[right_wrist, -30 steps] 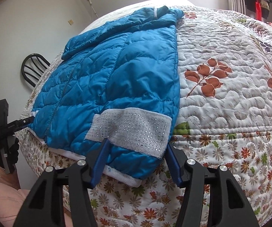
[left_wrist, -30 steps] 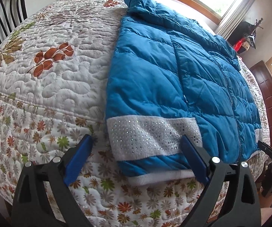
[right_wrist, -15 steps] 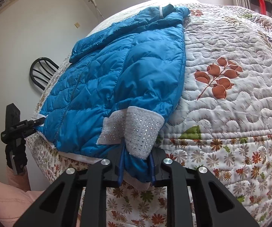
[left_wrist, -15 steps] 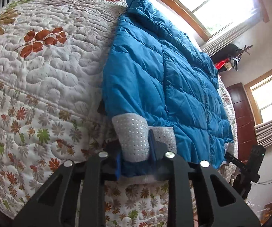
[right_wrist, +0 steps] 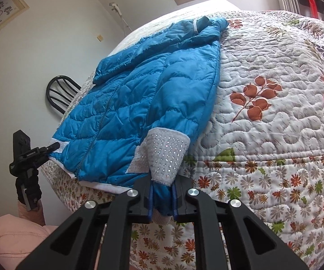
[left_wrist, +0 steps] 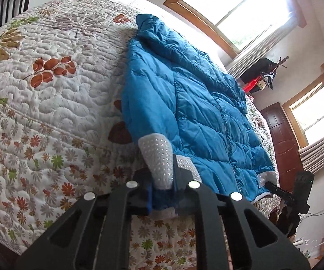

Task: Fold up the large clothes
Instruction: 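Lift the held hem and fold it over toward the collar with both grippers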

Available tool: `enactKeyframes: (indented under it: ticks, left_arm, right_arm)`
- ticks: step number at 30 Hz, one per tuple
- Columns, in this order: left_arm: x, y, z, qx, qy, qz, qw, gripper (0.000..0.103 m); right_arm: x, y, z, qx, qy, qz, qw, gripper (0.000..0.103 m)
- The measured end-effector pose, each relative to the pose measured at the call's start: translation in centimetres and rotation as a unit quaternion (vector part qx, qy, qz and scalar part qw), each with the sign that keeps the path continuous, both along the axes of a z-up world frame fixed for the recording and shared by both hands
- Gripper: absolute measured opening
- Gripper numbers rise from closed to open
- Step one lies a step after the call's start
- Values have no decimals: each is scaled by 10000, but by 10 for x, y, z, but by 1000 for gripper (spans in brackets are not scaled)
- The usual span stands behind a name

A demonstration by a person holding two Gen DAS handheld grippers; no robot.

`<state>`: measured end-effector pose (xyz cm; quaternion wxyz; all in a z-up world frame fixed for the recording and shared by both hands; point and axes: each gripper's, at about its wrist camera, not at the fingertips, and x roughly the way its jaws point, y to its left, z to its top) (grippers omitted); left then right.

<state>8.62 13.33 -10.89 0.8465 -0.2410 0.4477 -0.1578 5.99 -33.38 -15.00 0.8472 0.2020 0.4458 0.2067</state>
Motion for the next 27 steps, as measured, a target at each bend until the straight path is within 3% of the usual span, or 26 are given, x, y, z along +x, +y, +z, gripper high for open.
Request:
enactKeyframes:
  ticks: [8,16,21,27]
  left_arm:
    - [56,-14,69,-70,-665,-264,9974,11]
    - [159,-27,119,-237,-917,-338,9949,11]
    - [239,-36,124,-429,-665,-324,9963,12]
    - [332,-40,102,-489,-320,-176,9981,13]
  right_arm:
    - [53,-9,77,3,-411,269,9988,11]
    - [166,-35,118,376,72,107,9992,11]
    - [240,-42,126,428,365,-38,9984,11]
    - [329,-53,109,604,789,-289,9946,11]
